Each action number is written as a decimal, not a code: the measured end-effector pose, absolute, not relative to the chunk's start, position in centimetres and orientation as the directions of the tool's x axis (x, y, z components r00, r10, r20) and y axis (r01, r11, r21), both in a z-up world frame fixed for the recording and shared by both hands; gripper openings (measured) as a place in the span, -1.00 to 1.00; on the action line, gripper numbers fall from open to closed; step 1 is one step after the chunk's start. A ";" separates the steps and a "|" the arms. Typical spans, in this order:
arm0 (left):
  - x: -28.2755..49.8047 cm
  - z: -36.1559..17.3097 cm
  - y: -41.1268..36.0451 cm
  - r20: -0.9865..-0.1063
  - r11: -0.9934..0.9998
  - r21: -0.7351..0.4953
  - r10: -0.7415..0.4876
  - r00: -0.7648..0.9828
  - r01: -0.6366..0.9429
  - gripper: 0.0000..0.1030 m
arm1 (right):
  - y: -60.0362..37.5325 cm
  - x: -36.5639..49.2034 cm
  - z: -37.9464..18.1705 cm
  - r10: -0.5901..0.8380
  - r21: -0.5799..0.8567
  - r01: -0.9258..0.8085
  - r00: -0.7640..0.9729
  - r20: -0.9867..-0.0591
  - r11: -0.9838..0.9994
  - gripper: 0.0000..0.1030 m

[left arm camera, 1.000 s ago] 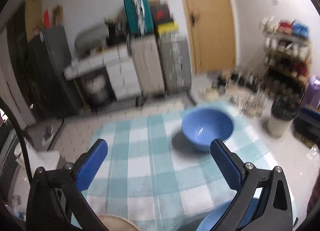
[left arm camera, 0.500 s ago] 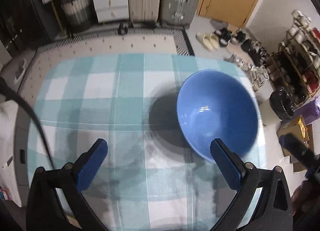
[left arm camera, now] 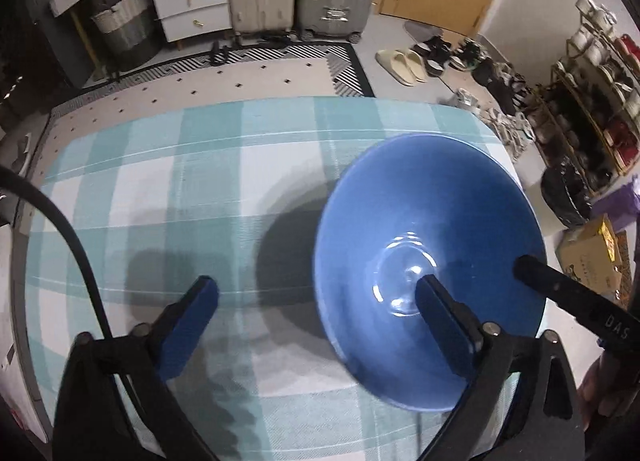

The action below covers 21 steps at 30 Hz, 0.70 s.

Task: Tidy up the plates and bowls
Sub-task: 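Lift the remaining blue bowl off the table with both grippers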

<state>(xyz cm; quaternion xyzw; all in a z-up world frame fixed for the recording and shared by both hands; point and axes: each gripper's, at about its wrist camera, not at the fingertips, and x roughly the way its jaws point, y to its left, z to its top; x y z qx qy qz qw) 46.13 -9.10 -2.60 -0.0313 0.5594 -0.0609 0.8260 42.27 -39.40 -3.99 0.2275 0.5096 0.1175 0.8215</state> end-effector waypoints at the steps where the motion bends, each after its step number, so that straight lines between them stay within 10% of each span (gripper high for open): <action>1: 46.3 -2.7 -9.3 -0.922 0.991 -0.118 -0.135 0.363 0.068 0.61 | -39.3 42.4 -4.1 0.421 0.486 0.035 0.451 -0.787 0.873 -0.47; 4: 46.6 -2.9 -9.5 -0.923 0.989 -0.132 -0.146 0.355 0.063 0.42 | -39.0 42.5 -4.1 0.413 0.473 0.024 0.449 -0.792 0.881 -0.58; 6: 46.7 -3.0 -9.3 -0.922 0.985 -0.166 -0.170 0.348 0.043 -0.17 | -38.7 42.7 -4.1 0.402 0.456 0.014 0.448 -0.798 0.890 -0.72; 9: 46.9 -3.5 -9.1 -0.924 0.978 -0.209 -0.205 0.324 0.023 -0.46 | -38.5 43.0 -4.2 0.384 0.440 0.025 0.447 -0.808 0.898 -0.85; 21: 46.3 -4.1 -9.6 -0.933 0.975 -0.221 -0.222 0.283 0.036 -0.77 | -38.3 42.6 -3.6 0.331 0.400 0.070 0.444 -0.832 0.914 -0.91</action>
